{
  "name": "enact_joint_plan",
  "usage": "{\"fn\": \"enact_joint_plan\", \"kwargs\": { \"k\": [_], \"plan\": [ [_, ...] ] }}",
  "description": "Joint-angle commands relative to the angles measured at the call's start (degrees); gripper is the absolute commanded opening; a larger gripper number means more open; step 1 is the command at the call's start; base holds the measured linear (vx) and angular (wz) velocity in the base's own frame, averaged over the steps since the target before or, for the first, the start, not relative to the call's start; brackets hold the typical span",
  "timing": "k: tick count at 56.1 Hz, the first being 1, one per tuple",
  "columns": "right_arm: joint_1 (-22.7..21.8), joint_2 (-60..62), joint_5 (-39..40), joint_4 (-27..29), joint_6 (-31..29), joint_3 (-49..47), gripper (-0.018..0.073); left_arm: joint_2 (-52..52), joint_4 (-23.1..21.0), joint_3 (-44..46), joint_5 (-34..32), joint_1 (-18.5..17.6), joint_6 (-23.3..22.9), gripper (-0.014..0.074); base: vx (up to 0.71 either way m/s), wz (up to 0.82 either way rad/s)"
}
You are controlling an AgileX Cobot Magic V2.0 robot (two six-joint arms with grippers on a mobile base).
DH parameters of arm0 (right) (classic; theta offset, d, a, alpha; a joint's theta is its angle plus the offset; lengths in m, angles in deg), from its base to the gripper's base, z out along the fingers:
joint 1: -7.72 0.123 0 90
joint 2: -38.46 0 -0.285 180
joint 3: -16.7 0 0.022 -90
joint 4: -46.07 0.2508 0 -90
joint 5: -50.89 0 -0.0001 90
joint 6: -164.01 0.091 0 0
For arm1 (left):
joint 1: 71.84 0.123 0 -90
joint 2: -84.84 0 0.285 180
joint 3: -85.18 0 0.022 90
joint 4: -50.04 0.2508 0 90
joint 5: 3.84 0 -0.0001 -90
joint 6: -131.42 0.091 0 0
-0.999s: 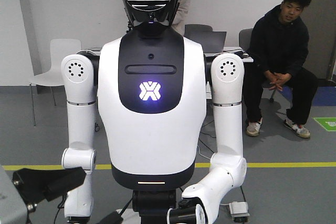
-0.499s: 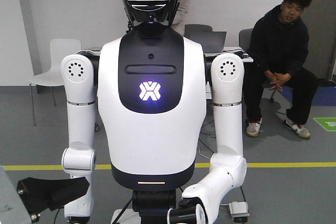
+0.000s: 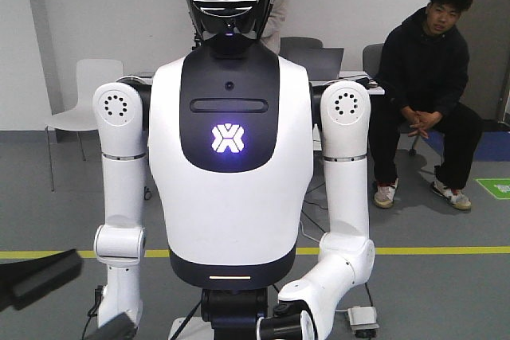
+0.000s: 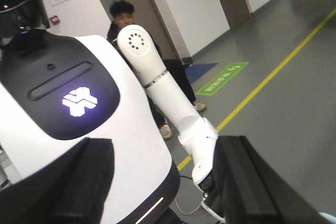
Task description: Pick snacks and fruit into basket
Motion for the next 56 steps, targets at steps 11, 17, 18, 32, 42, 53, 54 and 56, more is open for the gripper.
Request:
{"fn": "enact_joint_plan", "kwargs": {
  "k": [11,17,18,32,42,53,54,56],
  "plan": [
    [-0.4,0.0,4.4,0.1,-0.5,-1.8,0.0532,-16.4,22.3,0.2,17.9,23.5,-34.7,0.0449,0.0,0.0],
    [-0.4,0.0,4.4,0.1,-0.5,-1.8,0.0532,-22.1,25.0,-0.1,25.5,30.9,-39.8,0.0339,0.0,0.0],
    [-0.4,0.0,4.4,0.1,-0.5,-1.8,0.0532,-22.9,25.0,-0.5,25.7,31.8,-39.8,0.0319,0.0,0.0],
    [-0.4,0.0,4.4,0.1,-0.5,-1.8,0.0532,-28.3,24.9,-11.2,16.0,36.7,-40.0,0.0122,0.0,0.0],
    [-0.4,0.0,4.4,0.1,-0.5,-1.8,0.0532,-28.2,24.9,-12.8,17.7,36.9,-40.0,0.0078,0.0,0.0],
    [-0.4,0.0,4.4,0.1,-0.5,-1.8,0.0532,-28.2,24.9,-12.8,18.1,36.9,-40.0,0.008,0.0,0.0],
    [-0.4,0.0,4.4,0.1,-0.5,-1.8,0.0532,-28.2,24.9,-12.8,18.1,36.9,-40.0,0.008,0.0,0.0],
    [-0.4,0.0,4.4,0.1,-0.5,-1.8,0.0532,-28.2,24.9,-12.8,18.1,36.9,-39.9,0.008,0.0,0.0]
  ]
}}
